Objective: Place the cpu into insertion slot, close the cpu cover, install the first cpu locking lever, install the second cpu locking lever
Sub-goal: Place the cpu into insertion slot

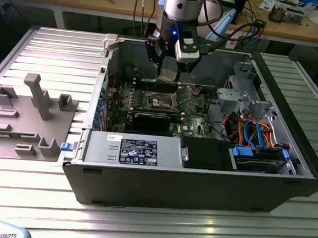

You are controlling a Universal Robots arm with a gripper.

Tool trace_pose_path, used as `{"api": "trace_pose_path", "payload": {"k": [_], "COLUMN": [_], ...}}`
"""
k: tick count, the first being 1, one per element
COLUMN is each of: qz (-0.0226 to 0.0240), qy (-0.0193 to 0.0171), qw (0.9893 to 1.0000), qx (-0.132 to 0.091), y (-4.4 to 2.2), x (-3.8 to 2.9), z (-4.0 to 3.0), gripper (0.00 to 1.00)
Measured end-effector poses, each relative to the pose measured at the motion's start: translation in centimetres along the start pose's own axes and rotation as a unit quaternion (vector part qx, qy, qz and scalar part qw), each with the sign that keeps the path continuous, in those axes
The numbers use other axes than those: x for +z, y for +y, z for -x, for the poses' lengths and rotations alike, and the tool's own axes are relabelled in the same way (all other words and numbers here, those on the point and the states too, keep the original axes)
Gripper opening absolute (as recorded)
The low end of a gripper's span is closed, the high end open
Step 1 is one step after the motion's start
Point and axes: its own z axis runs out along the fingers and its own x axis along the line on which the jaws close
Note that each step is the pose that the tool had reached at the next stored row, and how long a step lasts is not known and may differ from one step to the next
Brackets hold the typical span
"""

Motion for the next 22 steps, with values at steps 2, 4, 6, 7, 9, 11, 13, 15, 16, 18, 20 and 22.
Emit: {"api": "trace_pose_path", "payload": {"k": [2,4,6,7,9,11,13,15,16,18,20,22], "qz": [-0.0001,0.0000,0.0000,0.0000,0.0002,0.0003,0.0003,0.0004,0.0005,0.0005,0.0005,0.0005], "qy": [0.0000,-0.0001,-0.0002,-0.0004,-0.0008,-0.0011,-0.0013,-0.0016,-0.0017,-0.0018,-0.0019,-0.0020], "qw": [1.0000,1.0000,1.0000,1.0000,0.9999,0.9999,0.9998,0.9997,0.9997,0.9997,0.9996,0.9996], "qx": [0.000,0.001,0.003,0.006,0.011,0.016,0.019,0.024,0.024,0.026,0.027,0.029], "y": [0.00,0.00,0.00,0.00,0.00,0.00,0.00,0.00,0.00,0.00,-0.01,-0.01], "x": [0.00,0.01,0.02,0.02,0.03,0.04,0.04,0.05,0.06,0.08,0.10,0.12], "z": [0.00,0.00,0.00,0.00,0.00,0.00,0.00,0.00,0.00,0.00,0.00,0.00], "gripper": [0.54,0.54,0.54,0.54,0.54,0.54,0.54,0.54,0.54,0.54,0.54,0.54]}}
